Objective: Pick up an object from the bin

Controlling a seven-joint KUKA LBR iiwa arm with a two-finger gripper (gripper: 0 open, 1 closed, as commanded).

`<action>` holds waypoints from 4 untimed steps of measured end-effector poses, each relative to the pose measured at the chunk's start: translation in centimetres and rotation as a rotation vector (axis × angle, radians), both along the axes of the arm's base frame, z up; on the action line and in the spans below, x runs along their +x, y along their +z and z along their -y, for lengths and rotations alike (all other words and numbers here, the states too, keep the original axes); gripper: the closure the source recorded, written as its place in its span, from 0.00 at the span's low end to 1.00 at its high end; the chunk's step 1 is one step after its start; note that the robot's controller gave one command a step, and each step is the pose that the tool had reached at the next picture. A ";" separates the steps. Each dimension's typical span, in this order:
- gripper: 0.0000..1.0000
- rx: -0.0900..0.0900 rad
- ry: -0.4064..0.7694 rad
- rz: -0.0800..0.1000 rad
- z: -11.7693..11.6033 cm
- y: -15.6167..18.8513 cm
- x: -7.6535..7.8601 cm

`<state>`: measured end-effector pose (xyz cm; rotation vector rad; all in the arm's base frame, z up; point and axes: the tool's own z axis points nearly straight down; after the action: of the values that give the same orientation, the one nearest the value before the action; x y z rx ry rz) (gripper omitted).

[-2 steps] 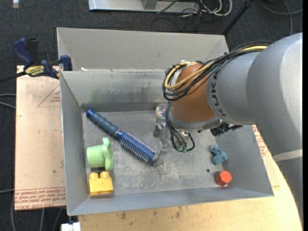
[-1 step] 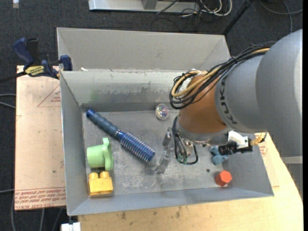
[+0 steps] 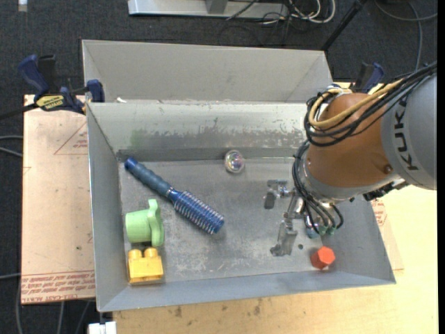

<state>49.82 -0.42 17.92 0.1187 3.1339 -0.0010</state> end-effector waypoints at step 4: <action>1.00 0.006 0.809 -0.002 14.5 -10.9 0.0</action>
Offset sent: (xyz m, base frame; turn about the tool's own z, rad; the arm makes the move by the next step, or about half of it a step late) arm -0.0049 -0.0847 -0.0401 -0.2017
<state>49.80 -14.90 7.00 -1.1249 2.9298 0.0119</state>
